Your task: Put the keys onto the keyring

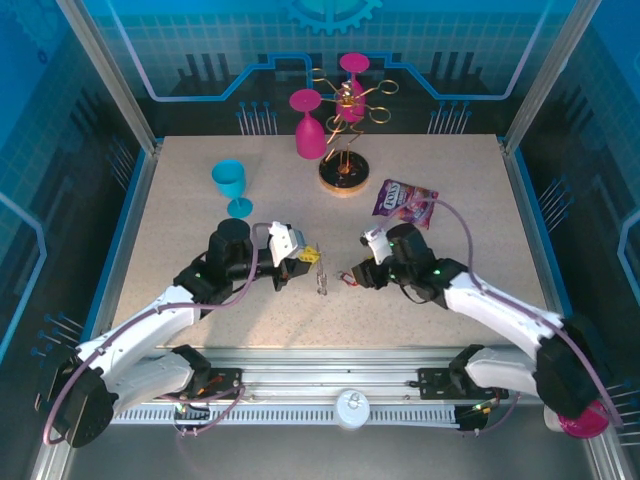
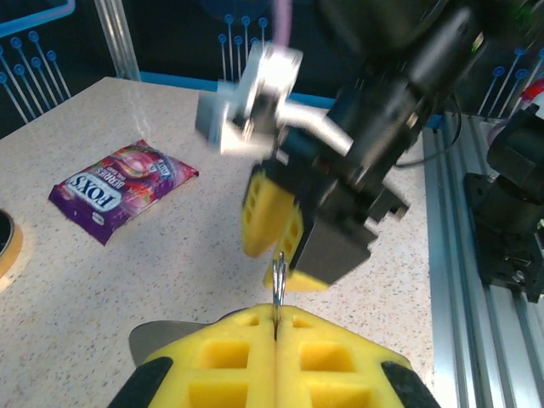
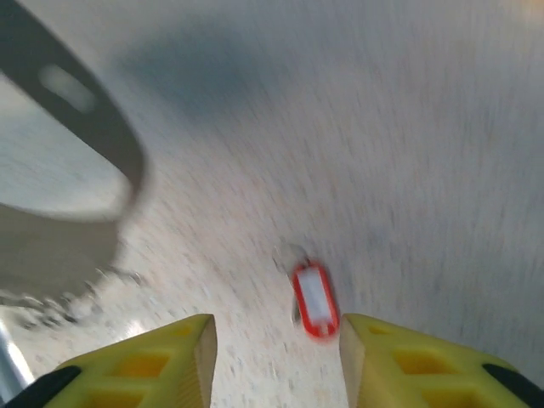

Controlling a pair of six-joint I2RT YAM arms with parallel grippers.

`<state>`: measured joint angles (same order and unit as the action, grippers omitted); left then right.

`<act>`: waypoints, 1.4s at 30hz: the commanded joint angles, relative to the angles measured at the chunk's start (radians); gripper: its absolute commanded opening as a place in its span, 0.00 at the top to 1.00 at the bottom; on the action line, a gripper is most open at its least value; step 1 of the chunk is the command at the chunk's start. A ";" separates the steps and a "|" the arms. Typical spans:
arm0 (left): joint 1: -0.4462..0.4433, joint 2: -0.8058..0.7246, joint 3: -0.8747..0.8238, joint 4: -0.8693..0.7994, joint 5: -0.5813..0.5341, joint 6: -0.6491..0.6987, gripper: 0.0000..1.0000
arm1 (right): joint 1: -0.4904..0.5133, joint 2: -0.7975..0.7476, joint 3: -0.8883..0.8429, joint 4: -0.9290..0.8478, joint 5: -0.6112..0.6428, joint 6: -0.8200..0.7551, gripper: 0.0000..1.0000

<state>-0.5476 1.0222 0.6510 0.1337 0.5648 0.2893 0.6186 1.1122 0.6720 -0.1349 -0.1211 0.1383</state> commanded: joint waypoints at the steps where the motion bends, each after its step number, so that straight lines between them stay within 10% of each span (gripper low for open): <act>1: 0.010 -0.009 -0.021 0.072 0.076 0.026 1.00 | -0.009 -0.123 -0.061 0.174 -0.141 -0.164 0.61; 9: 0.009 -0.024 -0.049 0.113 0.128 0.048 1.00 | 0.019 -0.157 -0.101 0.421 -0.388 -0.285 0.65; 42: 0.008 -0.009 -0.019 0.068 0.204 0.043 1.00 | 0.128 -0.066 -0.015 0.440 -0.377 -0.389 1.00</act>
<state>-0.5385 1.0203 0.6121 0.2138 0.7395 0.3199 0.7322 1.0405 0.6060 0.3073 -0.4831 -0.2256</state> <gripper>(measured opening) 0.049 0.062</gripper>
